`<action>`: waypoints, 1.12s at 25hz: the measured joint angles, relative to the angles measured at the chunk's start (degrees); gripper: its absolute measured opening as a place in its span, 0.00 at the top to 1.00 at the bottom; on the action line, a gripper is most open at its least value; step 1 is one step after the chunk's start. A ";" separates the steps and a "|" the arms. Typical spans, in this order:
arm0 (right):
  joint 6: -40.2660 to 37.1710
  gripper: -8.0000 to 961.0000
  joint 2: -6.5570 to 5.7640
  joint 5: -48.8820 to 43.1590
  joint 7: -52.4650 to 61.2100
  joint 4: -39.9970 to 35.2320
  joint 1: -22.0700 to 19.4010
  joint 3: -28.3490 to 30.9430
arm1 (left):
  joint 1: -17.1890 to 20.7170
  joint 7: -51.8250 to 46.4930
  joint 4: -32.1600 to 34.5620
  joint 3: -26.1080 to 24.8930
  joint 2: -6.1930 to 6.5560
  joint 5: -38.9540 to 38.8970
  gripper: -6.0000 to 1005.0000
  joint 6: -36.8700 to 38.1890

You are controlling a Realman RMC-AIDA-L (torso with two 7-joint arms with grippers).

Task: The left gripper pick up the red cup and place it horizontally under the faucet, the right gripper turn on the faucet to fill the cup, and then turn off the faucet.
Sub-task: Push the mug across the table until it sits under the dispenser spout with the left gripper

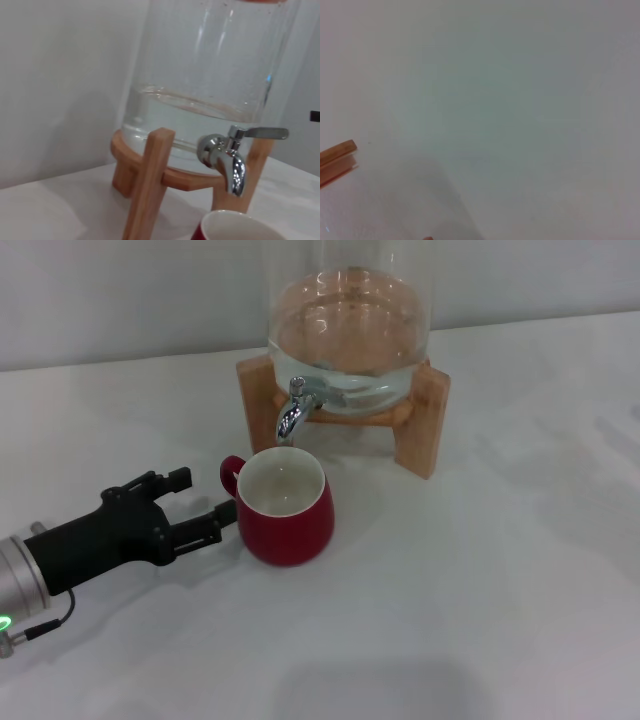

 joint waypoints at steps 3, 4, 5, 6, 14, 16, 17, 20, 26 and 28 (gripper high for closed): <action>0.00 0.20 0.00 0.00 -0.01 0.00 0.00 0.00 | -0.03 1.03 0.00 0.69 -0.14 0.28 0.12 -0.44; -0.01 0.20 0.00 0.01 -0.02 0.00 0.00 0.00 | 0.12 1.37 0.00 1.12 -0.28 0.15 0.12 -0.54; -0.01 0.20 -0.01 0.01 -0.03 0.00 0.00 0.00 | 0.22 1.42 -0.01 1.61 -0.33 0.00 0.12 -0.82; -0.01 0.20 -0.01 0.01 -0.03 0.00 0.00 0.00 | 0.30 1.45 -0.01 2.13 -0.38 -0.17 0.12 -1.12; -0.27 0.20 -0.04 0.03 -0.04 0.00 0.07 0.00 | 1.15 1.32 0.05 10.60 -0.37 -3.90 0.12 -3.33; -0.32 0.20 -0.07 0.03 -0.04 0.00 0.28 0.00 | 1.06 1.26 0.32 11.67 -0.30 -4.43 0.12 -4.02; -0.34 0.20 -0.07 0.03 -0.04 0.01 0.41 0.00 | 0.91 1.25 0.38 11.87 -0.29 -4.46 0.12 -4.16; -0.42 0.20 -0.06 0.00 -0.04 0.00 0.61 0.00 | 0.16 1.22 0.00 11.92 -0.28 -4.44 0.12 -3.39; -0.94 0.20 0.04 -0.10 -0.11 0.04 0.62 0.00 | -2.50 1.24 -2.32 11.94 -0.21 -4.15 0.12 -0.99; -1.00 0.20 -0.06 -0.13 -0.23 0.44 0.62 0.00 | -3.16 1.28 -2.96 11.94 -0.16 -4.09 0.12 -0.28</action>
